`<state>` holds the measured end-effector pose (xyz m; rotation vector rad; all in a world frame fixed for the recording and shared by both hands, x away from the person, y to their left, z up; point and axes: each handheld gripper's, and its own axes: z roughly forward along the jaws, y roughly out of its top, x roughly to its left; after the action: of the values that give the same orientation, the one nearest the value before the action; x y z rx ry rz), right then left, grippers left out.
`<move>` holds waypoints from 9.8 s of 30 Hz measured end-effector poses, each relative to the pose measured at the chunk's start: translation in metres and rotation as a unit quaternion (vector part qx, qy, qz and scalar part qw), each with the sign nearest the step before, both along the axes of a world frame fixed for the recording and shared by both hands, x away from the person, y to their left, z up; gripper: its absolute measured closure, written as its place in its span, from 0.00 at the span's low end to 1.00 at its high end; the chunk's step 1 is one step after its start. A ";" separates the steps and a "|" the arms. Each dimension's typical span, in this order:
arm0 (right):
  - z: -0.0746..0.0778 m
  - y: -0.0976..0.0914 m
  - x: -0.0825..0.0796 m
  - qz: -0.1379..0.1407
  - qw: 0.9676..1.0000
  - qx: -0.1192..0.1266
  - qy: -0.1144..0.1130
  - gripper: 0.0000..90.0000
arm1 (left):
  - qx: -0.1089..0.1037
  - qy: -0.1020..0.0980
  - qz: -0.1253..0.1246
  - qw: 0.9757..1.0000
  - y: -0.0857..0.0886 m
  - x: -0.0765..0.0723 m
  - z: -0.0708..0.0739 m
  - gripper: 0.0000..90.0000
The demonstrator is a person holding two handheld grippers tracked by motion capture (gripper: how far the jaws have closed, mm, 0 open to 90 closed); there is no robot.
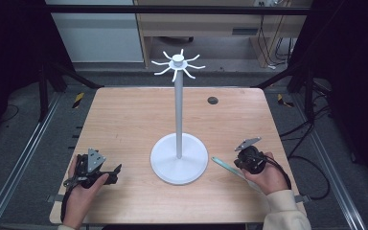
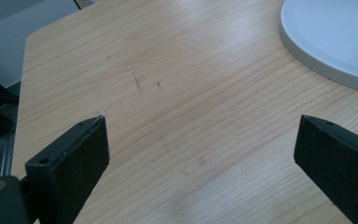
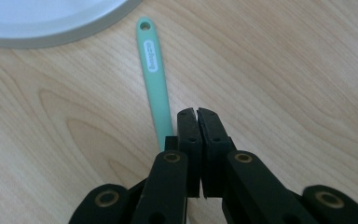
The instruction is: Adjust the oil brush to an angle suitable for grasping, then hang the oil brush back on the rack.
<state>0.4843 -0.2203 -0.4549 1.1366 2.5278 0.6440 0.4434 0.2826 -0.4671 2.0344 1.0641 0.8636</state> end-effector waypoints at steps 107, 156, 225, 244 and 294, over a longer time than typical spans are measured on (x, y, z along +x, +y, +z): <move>0.095 -0.005 -0.005 0.007 0.986 0.117 -0.120 0.92 | 0.015 0.000 0.001 1.000 0.000 0.002 -0.001 0.03; 0.143 0.011 -0.027 -0.004 0.939 0.231 -0.253 0.92 | 0.006 -0.005 -0.001 1.000 -0.001 0.001 0.000 0.04; 0.203 0.047 -0.075 0.080 0.892 0.299 -0.330 0.92 | 0.012 0.000 -0.007 1.000 -0.003 0.002 -0.001 0.04; 0.202 0.061 -0.071 0.089 0.897 0.288 -0.323 0.92 | 0.012 0.001 -0.008 1.000 -0.003 0.002 -0.001 0.04; 0.191 0.082 -0.053 0.075 0.904 0.286 -0.309 0.91 | 0.013 0.004 -0.008 1.000 -0.003 0.002 -0.001 0.04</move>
<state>0.4310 -0.1386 -0.2637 0.7095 1.9199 1.5785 0.4449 0.2792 -0.4684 2.0672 1.0441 0.8660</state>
